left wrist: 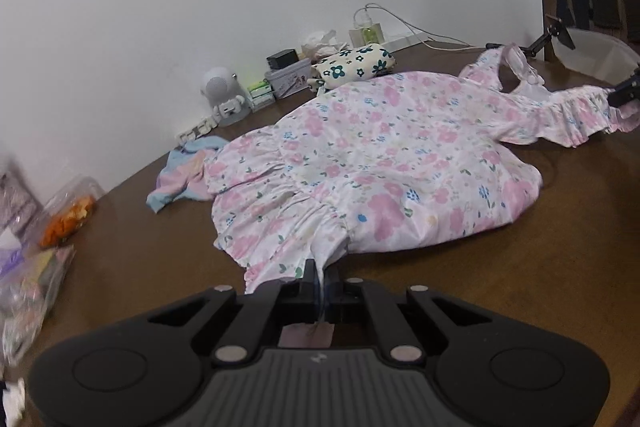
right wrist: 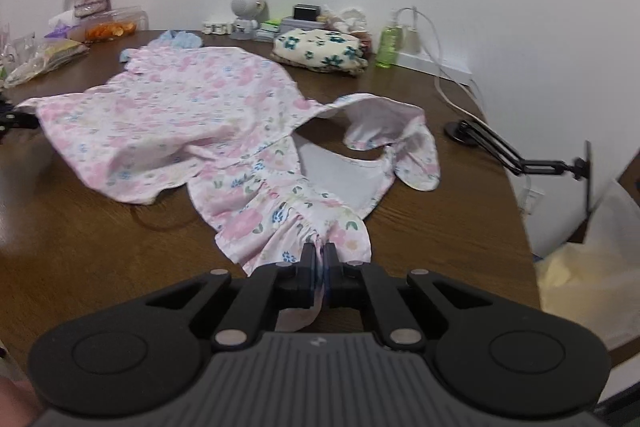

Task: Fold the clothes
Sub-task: 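Open both grippers and release the dress onto the table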

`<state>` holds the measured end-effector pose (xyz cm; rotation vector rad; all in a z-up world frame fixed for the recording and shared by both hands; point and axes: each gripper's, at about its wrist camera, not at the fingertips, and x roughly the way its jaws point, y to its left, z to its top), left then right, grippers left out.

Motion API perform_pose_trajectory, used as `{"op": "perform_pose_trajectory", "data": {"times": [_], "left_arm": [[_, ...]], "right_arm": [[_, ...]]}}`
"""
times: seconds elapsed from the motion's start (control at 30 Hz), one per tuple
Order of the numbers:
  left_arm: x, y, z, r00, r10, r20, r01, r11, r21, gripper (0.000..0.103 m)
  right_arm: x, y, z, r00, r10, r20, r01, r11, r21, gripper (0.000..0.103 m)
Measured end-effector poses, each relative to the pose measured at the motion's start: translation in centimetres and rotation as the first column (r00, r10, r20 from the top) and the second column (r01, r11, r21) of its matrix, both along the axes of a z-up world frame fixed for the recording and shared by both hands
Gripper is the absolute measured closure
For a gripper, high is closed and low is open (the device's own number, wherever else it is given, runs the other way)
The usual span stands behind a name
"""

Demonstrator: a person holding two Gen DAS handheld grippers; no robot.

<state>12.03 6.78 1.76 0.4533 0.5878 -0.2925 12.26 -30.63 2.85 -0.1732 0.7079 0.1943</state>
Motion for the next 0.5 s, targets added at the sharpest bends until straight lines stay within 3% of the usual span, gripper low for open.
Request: {"op": "perform_pose_trajectory", "data": {"times": [0.07,0.1,0.13,0.2,0.23,0.27,0.5], "left_arm": [[-0.6,0.9,-0.1,1.0,0.024,-0.005,-0.024,1.0,-0.019,0.101],[-0.9,1.4,-0.2,0.999,0.03,-0.011,-0.031,0.999,-0.028,0.094],[-1.1,1.8,-0.4,0.999,0.036,-0.016,-0.036,0.999,-0.036,0.09],[-1.6,2.3,-0.8,0.999,0.05,-0.013,-0.05,0.998,-0.027,0.063],[-1.8,2.5,-1.0,0.998,0.056,-0.006,-0.056,0.998,-0.009,0.057],[-1.9,2.6,-1.2,0.998,0.06,-0.001,-0.06,0.998,0.007,0.051],[-1.2,2.4,-3.0,0.999,0.042,-0.006,-0.041,0.996,0.074,0.049]], "right_arm": [[-0.7,-1.1,-0.4,1.0,-0.021,-0.008,0.021,1.0,0.017,0.098],[-1.1,-1.6,-0.6,1.0,-0.029,-0.008,0.029,0.999,0.032,0.097],[-1.5,-2.1,-0.8,0.999,-0.037,-0.009,0.037,0.998,0.047,0.089],[-2.4,-2.9,-1.2,0.999,-0.05,-0.003,0.05,0.997,0.066,0.057],[-2.8,-3.0,-1.3,0.999,-0.05,0.005,0.049,0.997,0.056,0.043],[-3.2,-3.0,-1.5,0.999,-0.048,0.01,0.048,0.998,0.042,0.042],[-3.4,-2.9,-3.1,0.997,-0.068,-0.027,0.07,0.996,0.053,0.041]]}}
